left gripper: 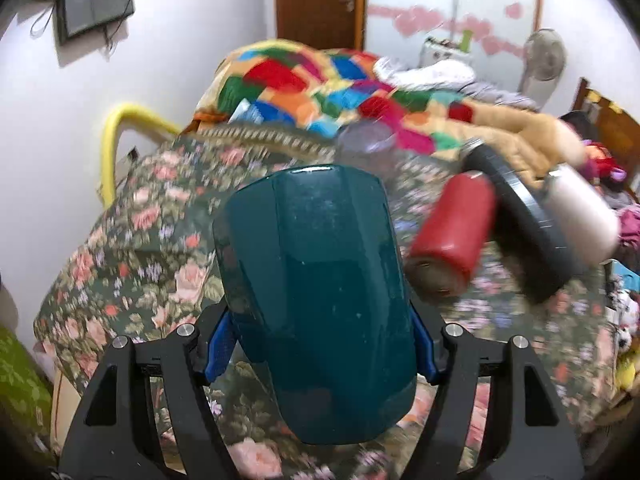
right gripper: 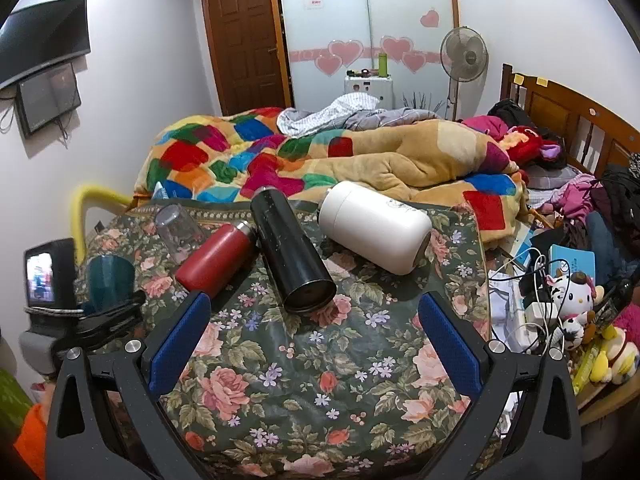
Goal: Flip cup upright
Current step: 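Lift the green mug with the left tool and carry it toward the right tool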
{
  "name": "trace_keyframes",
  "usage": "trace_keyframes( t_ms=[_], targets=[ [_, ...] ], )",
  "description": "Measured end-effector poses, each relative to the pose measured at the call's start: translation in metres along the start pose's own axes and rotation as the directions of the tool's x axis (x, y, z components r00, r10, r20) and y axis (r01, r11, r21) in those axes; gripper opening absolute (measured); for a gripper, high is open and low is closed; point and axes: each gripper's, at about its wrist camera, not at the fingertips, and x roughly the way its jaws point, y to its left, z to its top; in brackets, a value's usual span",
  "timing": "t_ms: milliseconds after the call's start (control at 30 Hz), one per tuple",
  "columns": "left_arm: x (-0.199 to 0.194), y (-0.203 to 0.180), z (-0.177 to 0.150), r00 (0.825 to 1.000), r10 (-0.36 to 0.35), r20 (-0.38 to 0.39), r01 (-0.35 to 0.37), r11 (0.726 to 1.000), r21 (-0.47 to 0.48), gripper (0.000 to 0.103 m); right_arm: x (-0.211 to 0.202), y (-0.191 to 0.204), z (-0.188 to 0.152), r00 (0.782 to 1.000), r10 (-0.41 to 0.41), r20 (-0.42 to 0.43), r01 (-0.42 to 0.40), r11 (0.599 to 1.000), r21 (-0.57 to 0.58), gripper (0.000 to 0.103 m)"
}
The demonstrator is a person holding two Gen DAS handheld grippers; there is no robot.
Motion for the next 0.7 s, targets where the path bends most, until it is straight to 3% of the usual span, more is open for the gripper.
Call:
trace_keyframes(
  t_ms=[100, 300, 500, 700],
  targets=[
    [-0.030, -0.018, 0.004, 0.997, -0.065, 0.040, 0.063, 0.997, 0.054, 0.071, -0.008, -0.004, 0.000, 1.000, 0.008, 0.018, -0.008, 1.000, 0.009, 0.103],
    [-0.046, -0.067, 0.000, 0.984, -0.176, 0.022, 0.171, 0.973, 0.152, 0.071, -0.022, -0.012, -0.002, 0.999, 0.008, 0.047, -0.009, 1.000, 0.017, 0.103],
    [-0.019, -0.121, -0.033, 0.958, -0.260, -0.121, 0.282, 0.933, 0.222, 0.071, -0.027, -0.027, -0.005, 0.998, -0.017, 0.055, 0.016, 0.999, 0.031, 0.103],
    [0.011, -0.154, -0.064, 0.951, -0.247, -0.186, 0.293, 0.913, 0.284, 0.071, -0.024, -0.041, -0.012, 0.999, -0.040, 0.025, 0.039, 0.998, 0.054, 0.103]
  ],
)
